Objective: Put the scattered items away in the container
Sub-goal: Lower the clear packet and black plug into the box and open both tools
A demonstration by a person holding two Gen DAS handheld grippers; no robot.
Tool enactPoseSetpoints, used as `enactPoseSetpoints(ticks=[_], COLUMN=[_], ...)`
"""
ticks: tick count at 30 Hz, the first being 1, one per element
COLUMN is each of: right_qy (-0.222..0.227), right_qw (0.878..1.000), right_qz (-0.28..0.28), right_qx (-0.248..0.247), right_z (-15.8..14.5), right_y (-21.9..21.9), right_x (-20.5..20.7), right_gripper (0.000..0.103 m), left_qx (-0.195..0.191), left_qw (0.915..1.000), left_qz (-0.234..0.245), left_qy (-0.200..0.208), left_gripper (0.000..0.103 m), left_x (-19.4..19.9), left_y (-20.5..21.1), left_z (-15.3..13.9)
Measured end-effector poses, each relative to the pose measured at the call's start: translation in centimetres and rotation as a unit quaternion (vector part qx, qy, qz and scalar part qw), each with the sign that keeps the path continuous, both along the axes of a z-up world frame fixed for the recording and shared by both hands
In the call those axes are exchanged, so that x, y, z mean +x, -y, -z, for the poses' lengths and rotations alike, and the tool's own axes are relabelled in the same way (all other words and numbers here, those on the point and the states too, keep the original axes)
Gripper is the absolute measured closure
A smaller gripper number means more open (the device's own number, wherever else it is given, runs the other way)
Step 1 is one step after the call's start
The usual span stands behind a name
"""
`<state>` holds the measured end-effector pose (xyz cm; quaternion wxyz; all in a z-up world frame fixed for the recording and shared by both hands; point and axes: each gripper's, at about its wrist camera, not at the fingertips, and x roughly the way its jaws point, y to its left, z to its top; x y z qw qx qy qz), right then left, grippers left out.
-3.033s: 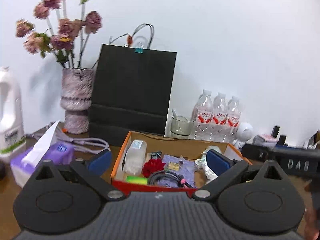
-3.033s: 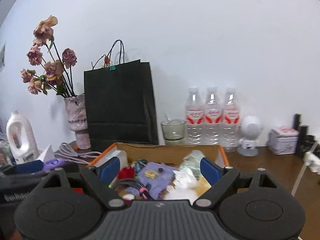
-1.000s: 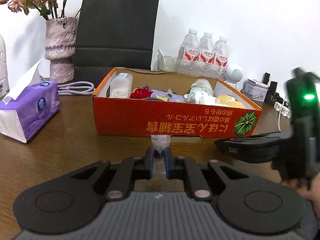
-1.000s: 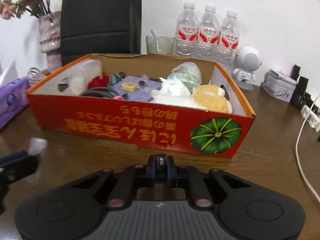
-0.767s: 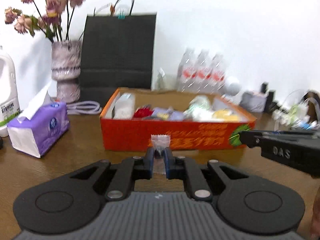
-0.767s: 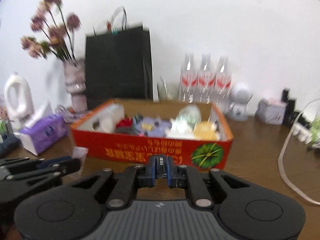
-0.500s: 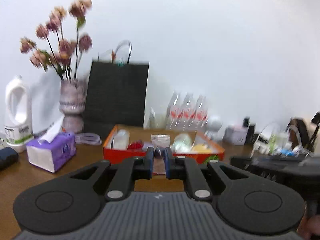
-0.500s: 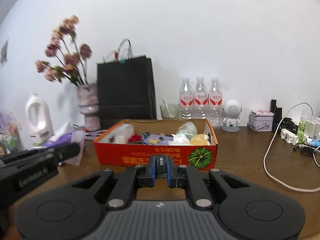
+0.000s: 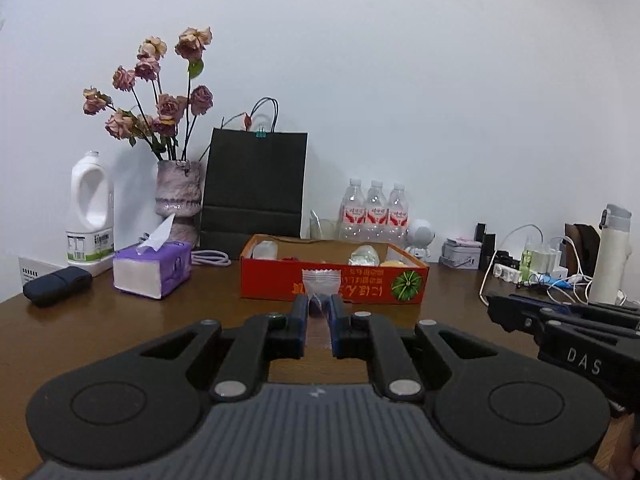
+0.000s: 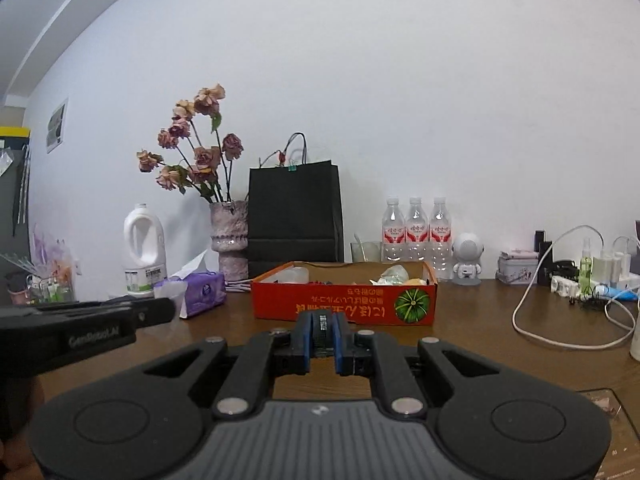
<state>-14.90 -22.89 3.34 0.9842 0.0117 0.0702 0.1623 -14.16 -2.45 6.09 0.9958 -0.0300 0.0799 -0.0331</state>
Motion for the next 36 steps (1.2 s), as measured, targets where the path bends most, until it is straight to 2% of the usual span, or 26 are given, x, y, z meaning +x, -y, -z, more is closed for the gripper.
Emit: enactPoseSetpoints(ticks=[5, 11, 14, 16, 18, 22, 24, 25, 26, 27, 28, 29, 31, 34, 35, 36], right_qy=[0.012, -0.003, 0.001, 0.000, 0.001, -0.026, -0.082, -0.135, -0.178, -0.227, -0.273, -0.309, -0.368, -0.426, -0.435, -0.445], right_qw=[1.000, 1.000, 1.000, 1.000, 1.000, 0.999, 0.995, 0.989, 0.982, 0.972, 0.960, 0.950, 0.929, 0.904, 0.900, 0.895], right_qz=[0.000, 0.013, 0.016, 0.019, 0.021, 0.018, -0.012, -0.034, -0.041, -0.044, -0.042, -0.034, -0.030, -0.031, -0.030, -0.028], right_qx=[-0.002, -0.010, -0.005, 0.010, 0.018, 0.037, 0.050, 0.053, 0.056, 0.046, 0.036, 0.024, -0.001, -0.010, -0.017, -0.022], right_z=[-0.4, -1.4, -2.4, -3.2, -3.9, -5.2, -6.1, -6.6, -7.0, -7.2, -7.1, -6.7, -5.4, -2.9, -2.2, -1.6], right_y=[-0.1, -0.3, -0.5, -0.9, -1.7, -2.3, -2.0, -1.9, -1.9, -2.0, -2.2, -2.4, -3.2, -3.9, -4.2, -4.4], right_x=[0.2, 4.6, 8.9, 12.9, 17.4, 26.6, 31.8, 35.0, 38.0, 41.1, 44.0, 46.5, 50.4, 53.2, 53.4, 53.6], right_gripper=[0.093, 0.093, 0.093, 0.093, 0.093, 0.093, 0.093, 0.093, 0.093, 0.093, 0.093, 0.093, 0.093, 0.093, 0.091, 0.089], left_qx=[0.005, 0.000, -0.001, -0.002, -0.007, -0.010, -0.020, -0.019, -0.015, -0.012, -0.017, -0.025, -0.023, -0.002, 0.004, 0.011], left_qw=[0.9999, 0.9999, 0.9994, 0.9982, 0.9980, 0.9994, 0.9978, 0.9947, 0.9870, 0.9717, 0.9571, 0.9469, 0.9336, 0.9250, 0.9216, 0.9177], left_qz=[0.003, 0.007, 0.018, 0.026, 0.025, 0.027, 0.043, 0.051, 0.072, 0.097, 0.108, 0.110, 0.121, 0.132, 0.140, 0.138], left_qy=[0.009, 0.010, 0.030, 0.055, 0.058, 0.020, -0.046, -0.087, -0.143, -0.215, -0.269, -0.301, -0.337, -0.356, -0.362, -0.372], left_gripper=[0.091, 0.091, 0.091, 0.091, 0.091, 0.091, 0.091, 0.091, 0.091, 0.091, 0.092, 0.094, 0.094, 0.090, 0.085, 0.077], left_x=[0.0, 4.2, 8.5, 12.4, 17.3, 26.8, 32.3, 34.8, 38.0, 41.5, 44.3, 46.3, 49.4, 50.5, 50.6, 50.9], left_y=[0.2, -0.2, 0.0, 0.3, 0.7, 1.2, 1.1, 1.1, 1.3, 1.5, 1.1, 0.7, 0.3, 0.2, 0.2, 0.0], left_z=[0.0, -1.0, -2.1, -2.6, -3.0, -3.6, -4.4, -4.9, -5.4, -5.6, -5.2, -4.6, -3.5, -2.3, -1.8, -1.2])
